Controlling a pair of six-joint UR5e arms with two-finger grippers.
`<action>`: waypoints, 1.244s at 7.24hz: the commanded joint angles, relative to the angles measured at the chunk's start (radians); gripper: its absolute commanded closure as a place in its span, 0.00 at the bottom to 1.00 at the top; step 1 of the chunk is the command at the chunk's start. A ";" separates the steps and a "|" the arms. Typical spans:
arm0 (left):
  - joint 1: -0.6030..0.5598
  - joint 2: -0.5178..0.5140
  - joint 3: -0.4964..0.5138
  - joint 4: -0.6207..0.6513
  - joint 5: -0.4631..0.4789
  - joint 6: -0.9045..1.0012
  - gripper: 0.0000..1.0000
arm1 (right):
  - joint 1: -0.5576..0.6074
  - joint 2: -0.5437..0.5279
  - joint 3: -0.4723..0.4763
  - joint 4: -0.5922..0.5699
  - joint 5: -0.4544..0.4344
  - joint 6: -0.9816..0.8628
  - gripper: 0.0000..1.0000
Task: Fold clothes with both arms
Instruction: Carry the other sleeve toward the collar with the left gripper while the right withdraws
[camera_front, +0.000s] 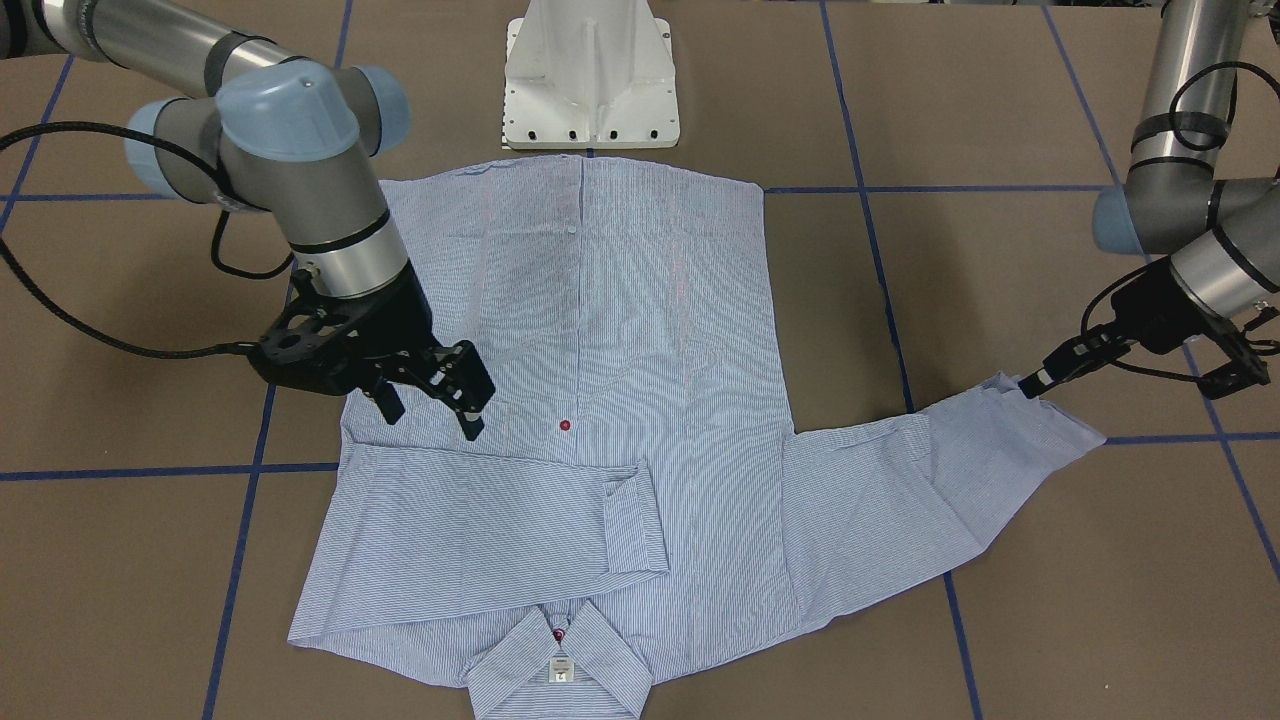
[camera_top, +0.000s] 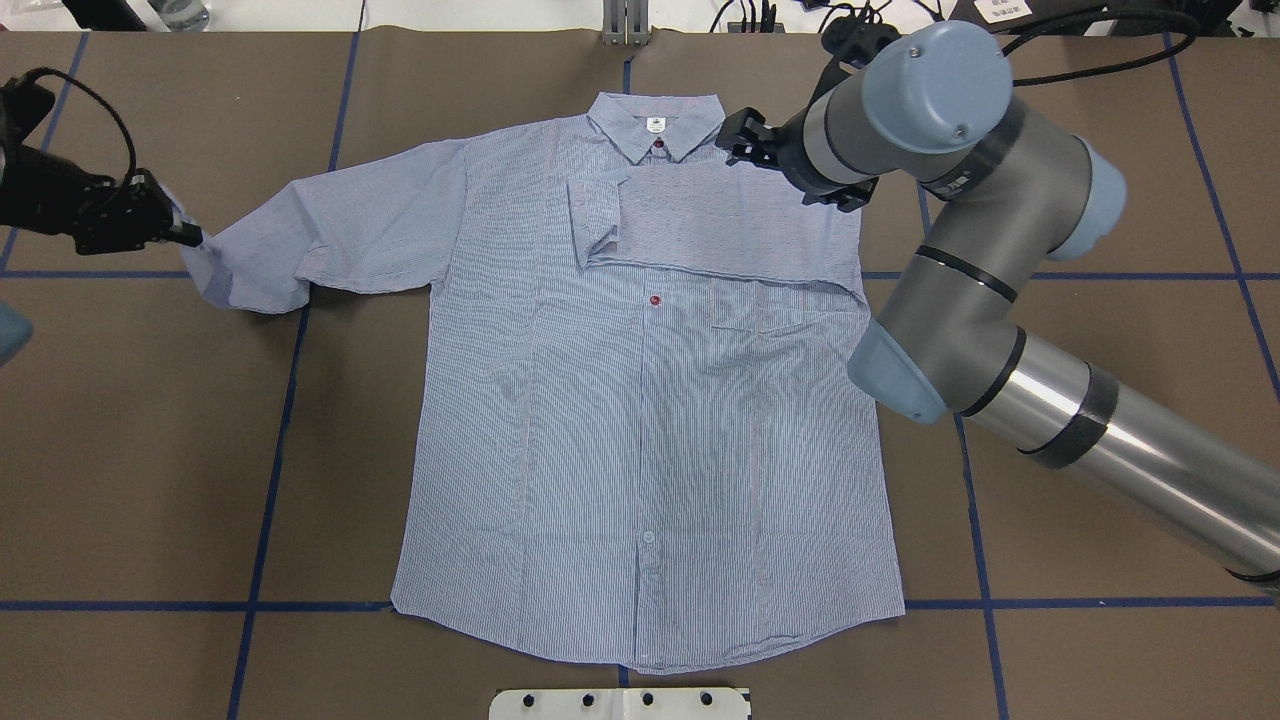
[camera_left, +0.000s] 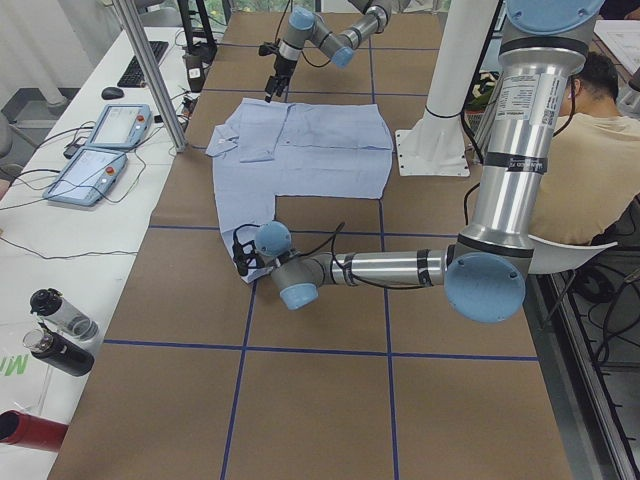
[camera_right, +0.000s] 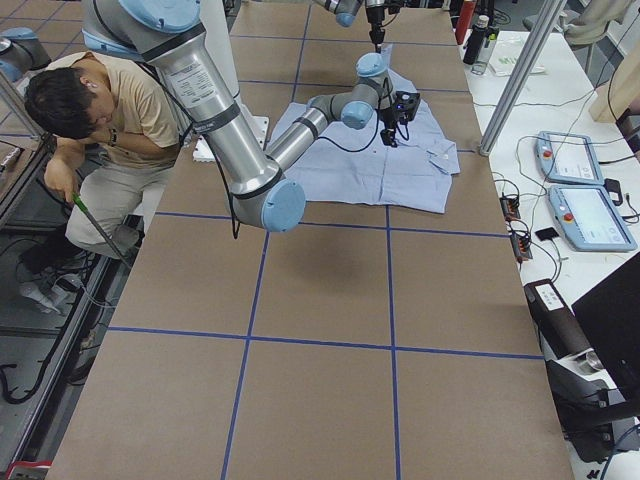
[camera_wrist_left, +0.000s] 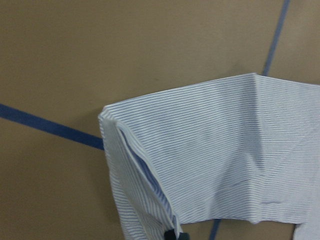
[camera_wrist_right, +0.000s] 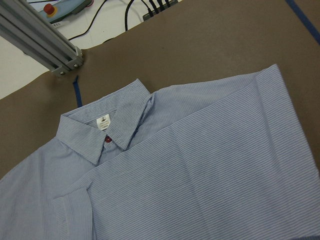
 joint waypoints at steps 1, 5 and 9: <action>0.057 -0.239 -0.006 0.166 0.051 -0.013 1.00 | 0.062 -0.049 0.052 -0.074 0.017 -0.102 0.00; 0.362 -0.514 0.035 0.285 0.417 -0.021 1.00 | 0.169 -0.186 0.087 -0.080 0.081 -0.231 0.00; 0.443 -0.640 0.079 0.290 0.533 -0.109 1.00 | 0.199 -0.223 0.080 -0.077 0.103 -0.287 0.00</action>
